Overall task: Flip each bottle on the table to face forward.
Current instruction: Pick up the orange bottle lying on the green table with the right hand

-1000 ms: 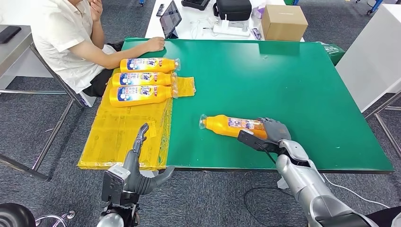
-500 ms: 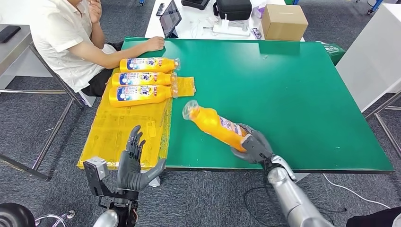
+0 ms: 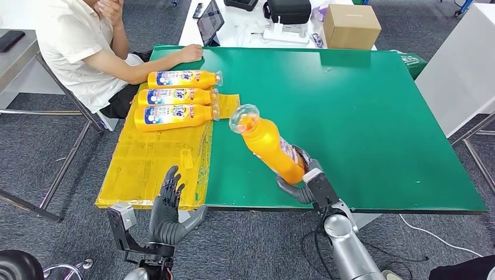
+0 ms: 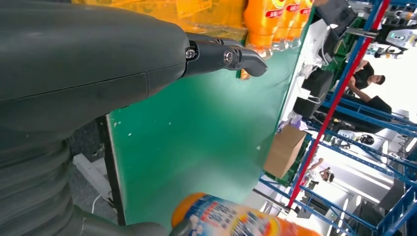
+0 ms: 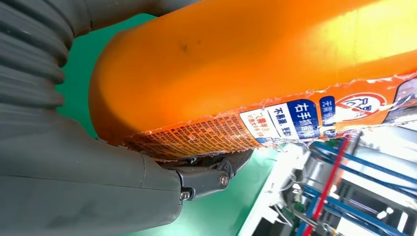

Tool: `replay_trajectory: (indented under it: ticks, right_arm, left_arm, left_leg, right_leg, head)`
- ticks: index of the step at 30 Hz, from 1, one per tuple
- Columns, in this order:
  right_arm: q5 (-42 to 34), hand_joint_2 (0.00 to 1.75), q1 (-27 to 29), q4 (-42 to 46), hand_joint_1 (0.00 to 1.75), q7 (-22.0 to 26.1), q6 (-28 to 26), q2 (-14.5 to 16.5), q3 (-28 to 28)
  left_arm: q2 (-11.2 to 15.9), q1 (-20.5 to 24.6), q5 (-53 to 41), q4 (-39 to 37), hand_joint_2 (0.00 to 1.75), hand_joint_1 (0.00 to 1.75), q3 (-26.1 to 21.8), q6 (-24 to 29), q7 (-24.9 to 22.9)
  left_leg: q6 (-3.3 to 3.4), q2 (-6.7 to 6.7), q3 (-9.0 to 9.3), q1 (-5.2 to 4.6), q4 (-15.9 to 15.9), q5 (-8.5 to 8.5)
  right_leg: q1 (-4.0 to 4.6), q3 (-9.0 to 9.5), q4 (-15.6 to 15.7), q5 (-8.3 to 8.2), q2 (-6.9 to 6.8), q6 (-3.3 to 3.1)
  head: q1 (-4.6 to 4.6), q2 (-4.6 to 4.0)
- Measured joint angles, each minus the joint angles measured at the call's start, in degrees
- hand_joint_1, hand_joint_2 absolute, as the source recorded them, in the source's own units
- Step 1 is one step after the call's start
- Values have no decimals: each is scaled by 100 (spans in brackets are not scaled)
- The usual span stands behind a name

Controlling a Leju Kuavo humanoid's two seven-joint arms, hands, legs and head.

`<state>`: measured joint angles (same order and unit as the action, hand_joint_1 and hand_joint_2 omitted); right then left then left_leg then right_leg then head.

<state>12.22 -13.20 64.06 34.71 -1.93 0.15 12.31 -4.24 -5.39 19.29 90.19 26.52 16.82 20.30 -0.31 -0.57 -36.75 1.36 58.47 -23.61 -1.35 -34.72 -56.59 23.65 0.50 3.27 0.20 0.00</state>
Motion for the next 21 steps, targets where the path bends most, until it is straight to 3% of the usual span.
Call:
replay_trajectory:
  ticks: [4, 7, 13, 21]
  right_arm:
    - [-453, 175, 234, 483, 175, -8, 388, 171, 48]
    - [-593, 175, 370, 779, 175, -67, 545, 293, 217]
    - [-338, 175, 342, 689, 175, -155, 910, 403, 893]
    - [-123, 175, 27, 98, 175, 49, 1293, 521, 1926]
  left_arm:
    - [11, 42, -299, -33, 175, 0, 51, 357, 93]
    - [11, 102, -404, -55, 175, 0, 118, 328, 119]
    - [-39, 214, -567, -75, 175, 0, 309, 57, 168]
    - [-114, 437, 45, -239, 175, 0, 430, -733, -50]
  left_leg:
    - [0, 1, -3, 1, 0, 0]
    - [-1, 2, -8, 2, -1, -1]
    - [0, 2, -13, 0, -1, 0]
    - [-1, 4, -12, 2, -1, 2]
  right_leg:
    - [1, -6, -1, 1, 1, 0]
    - [1, -11, -1, 1, 1, 0]
    - [0, -12, -1, 0, 0, -1]
    - [1, -15, -1, 0, 1, -1]
  head:
    - [0, 0]
    - [1, 0]
    - [1, 0]
    - [1, 0]
